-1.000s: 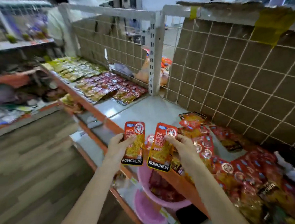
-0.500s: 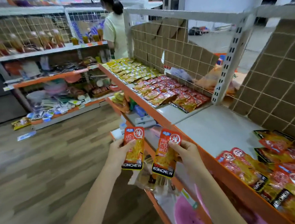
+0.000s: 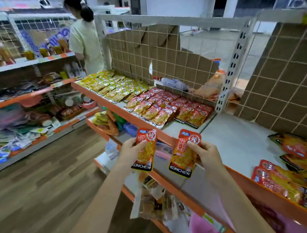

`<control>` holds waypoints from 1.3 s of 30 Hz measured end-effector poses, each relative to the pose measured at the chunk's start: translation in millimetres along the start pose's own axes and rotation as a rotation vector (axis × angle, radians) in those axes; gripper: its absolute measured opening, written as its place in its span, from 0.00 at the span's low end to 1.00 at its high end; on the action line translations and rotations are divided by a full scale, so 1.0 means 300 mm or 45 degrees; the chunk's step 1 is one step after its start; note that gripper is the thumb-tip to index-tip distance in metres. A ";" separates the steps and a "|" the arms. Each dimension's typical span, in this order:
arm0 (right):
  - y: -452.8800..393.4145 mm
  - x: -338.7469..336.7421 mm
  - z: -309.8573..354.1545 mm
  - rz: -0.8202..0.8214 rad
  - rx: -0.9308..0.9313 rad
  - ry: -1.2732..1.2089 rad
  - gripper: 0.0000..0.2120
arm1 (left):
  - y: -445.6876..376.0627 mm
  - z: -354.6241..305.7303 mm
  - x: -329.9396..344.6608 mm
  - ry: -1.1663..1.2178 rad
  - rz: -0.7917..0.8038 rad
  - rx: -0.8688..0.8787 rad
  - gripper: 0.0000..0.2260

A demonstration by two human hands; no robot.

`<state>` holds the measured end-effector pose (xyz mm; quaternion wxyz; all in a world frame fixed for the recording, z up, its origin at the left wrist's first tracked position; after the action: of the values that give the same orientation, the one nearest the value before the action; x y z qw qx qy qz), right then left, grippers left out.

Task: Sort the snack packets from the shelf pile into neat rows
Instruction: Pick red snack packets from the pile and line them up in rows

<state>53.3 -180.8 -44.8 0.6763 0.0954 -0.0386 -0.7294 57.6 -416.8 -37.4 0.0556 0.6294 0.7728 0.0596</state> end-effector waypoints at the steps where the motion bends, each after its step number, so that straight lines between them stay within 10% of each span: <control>1: -0.031 -0.016 0.007 -0.040 -0.002 -0.023 0.02 | -0.049 -0.009 0.028 -0.015 0.034 0.020 0.05; 12: -0.446 -0.125 0.037 -0.368 0.085 0.009 0.02 | -0.554 -0.095 0.415 -0.562 0.380 0.221 0.15; 22: -0.596 -0.123 -0.003 -0.612 0.206 0.419 0.24 | -0.667 -0.083 0.625 -0.820 0.610 0.367 0.29; 39: -0.556 0.001 0.010 -0.745 0.069 1.108 0.23 | -0.689 -0.063 0.617 -1.446 0.960 0.984 0.24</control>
<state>-110.7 -167.6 -72.9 0.3952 0.4139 0.2555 -0.7792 -182.3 -277.4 -54.4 0.1952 0.7582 0.3261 -0.5298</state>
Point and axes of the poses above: each hand's wrist, its own y-axis away from the middle knuckle, its own x-axis out of the palm, z = x × y, the point moved 6 cm from there along -y, towards the middle knuckle, and after that the axes turned 9 degrees about y, right-handed, at the moved point
